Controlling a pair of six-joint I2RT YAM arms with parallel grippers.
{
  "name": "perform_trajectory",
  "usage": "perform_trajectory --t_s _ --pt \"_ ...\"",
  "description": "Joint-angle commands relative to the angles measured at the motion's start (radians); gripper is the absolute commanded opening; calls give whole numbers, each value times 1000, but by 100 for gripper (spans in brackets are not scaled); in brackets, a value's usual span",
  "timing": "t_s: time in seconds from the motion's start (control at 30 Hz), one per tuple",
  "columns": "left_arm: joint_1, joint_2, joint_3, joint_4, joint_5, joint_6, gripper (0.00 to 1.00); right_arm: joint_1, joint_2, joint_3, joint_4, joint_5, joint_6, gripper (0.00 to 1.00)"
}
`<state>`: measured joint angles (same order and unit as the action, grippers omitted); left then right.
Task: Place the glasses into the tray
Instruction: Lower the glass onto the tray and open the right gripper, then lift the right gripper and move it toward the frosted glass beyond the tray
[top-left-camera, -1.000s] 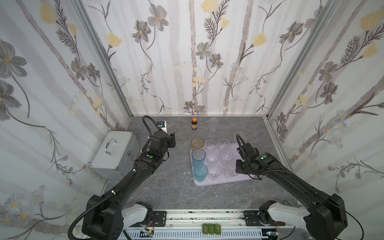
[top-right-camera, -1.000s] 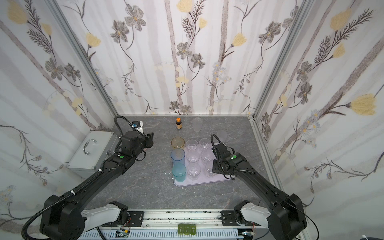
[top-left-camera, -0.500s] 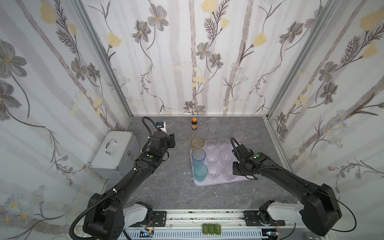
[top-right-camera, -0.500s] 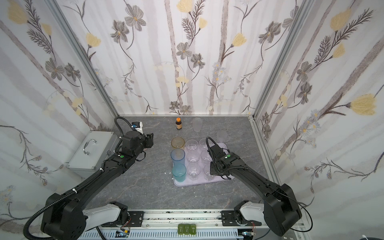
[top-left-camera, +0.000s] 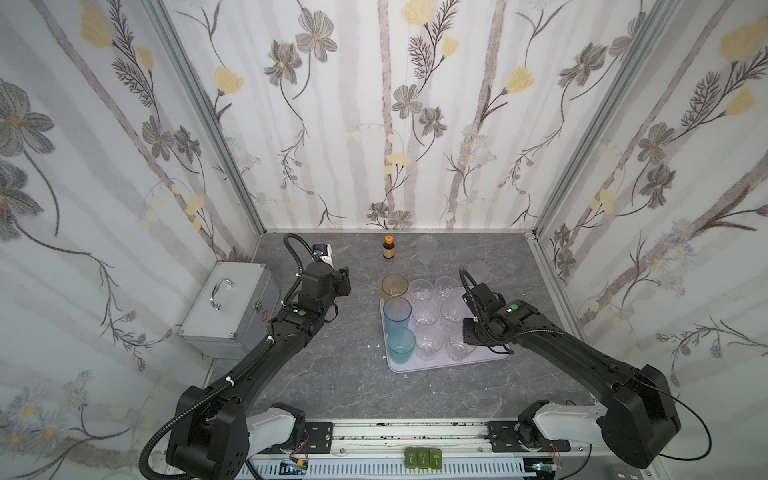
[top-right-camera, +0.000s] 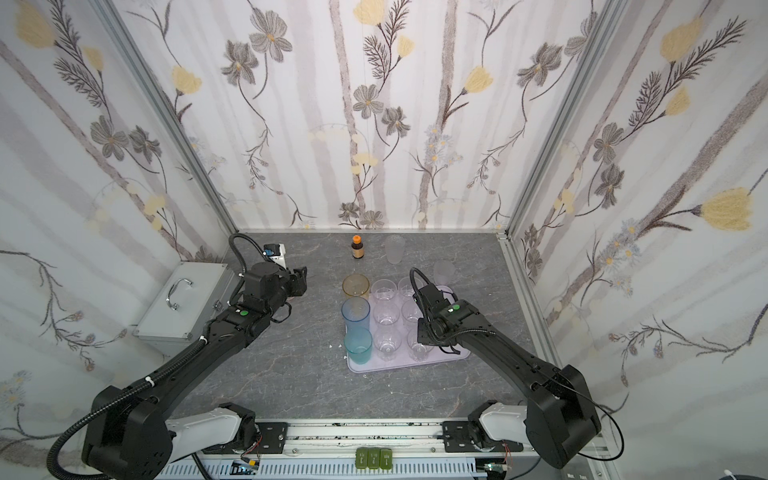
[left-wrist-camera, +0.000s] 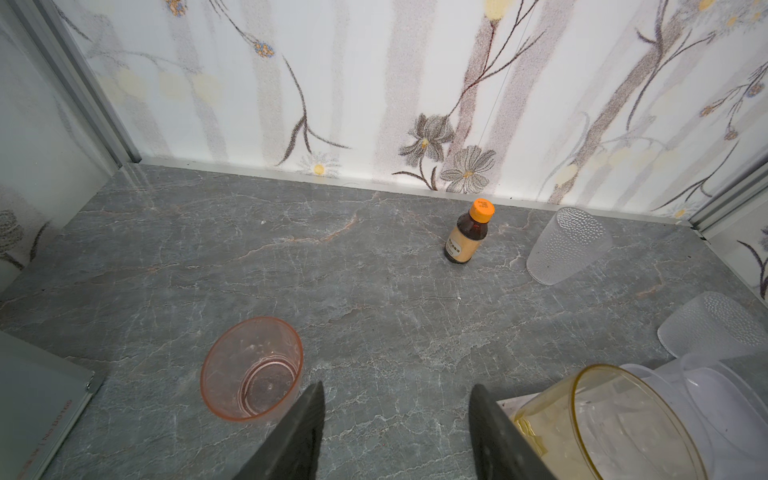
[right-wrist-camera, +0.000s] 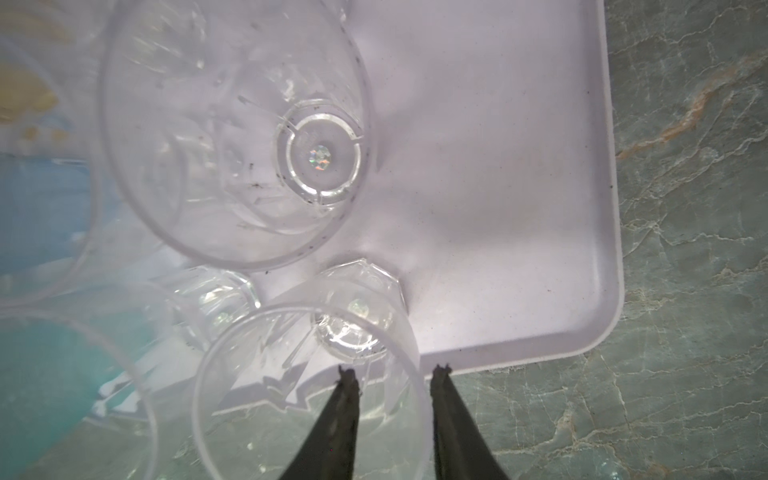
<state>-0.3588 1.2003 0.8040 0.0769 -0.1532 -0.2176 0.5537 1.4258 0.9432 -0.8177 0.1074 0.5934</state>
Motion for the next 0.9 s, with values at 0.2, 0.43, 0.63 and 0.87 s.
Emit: perform_trajectory --t_s 0.2,0.43,0.63,0.87 --pt "-20 20 85 -172 -14 -97 70 -225 -13 242 60 -88 -91 46" --pt "-62 49 36 -251 -72 -154 72 -353 136 340 261 -74 -41 49" --pt "-32 8 0 -267 -76 -182 88 -433 266 410 328 -105 -20 50" --pt "81 -2 -5 -266 75 -199 100 -488 351 412 357 -136 -20 51"
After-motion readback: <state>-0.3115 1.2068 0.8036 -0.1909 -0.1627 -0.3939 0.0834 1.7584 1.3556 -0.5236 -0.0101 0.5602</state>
